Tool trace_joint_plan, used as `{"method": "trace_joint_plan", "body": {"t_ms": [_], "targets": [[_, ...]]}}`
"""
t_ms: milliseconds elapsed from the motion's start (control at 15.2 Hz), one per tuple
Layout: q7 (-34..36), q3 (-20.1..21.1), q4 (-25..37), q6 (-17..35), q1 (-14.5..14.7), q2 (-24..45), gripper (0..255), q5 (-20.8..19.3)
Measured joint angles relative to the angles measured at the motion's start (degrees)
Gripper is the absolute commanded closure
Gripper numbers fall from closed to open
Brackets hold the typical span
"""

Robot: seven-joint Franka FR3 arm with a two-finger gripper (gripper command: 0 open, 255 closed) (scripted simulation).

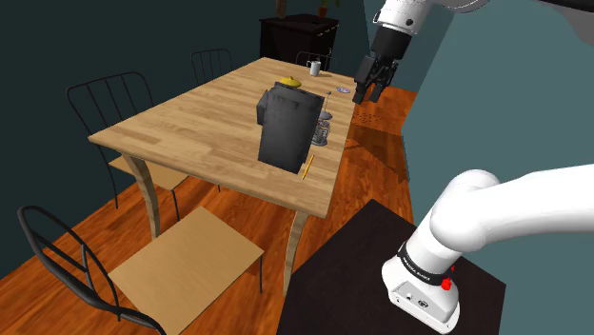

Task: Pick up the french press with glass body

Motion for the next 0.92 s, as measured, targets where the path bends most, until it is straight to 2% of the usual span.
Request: {"method": "trace_joint_plan", "body": {"t_ms": [198,924], "targets": [[-1.1,-0.6,-0.7,2.0,-0.3,1.0,0,-1.0],[-9.3,-5.5,-4.6,21.1,-2.8,13.3,0,-8.0]]}}
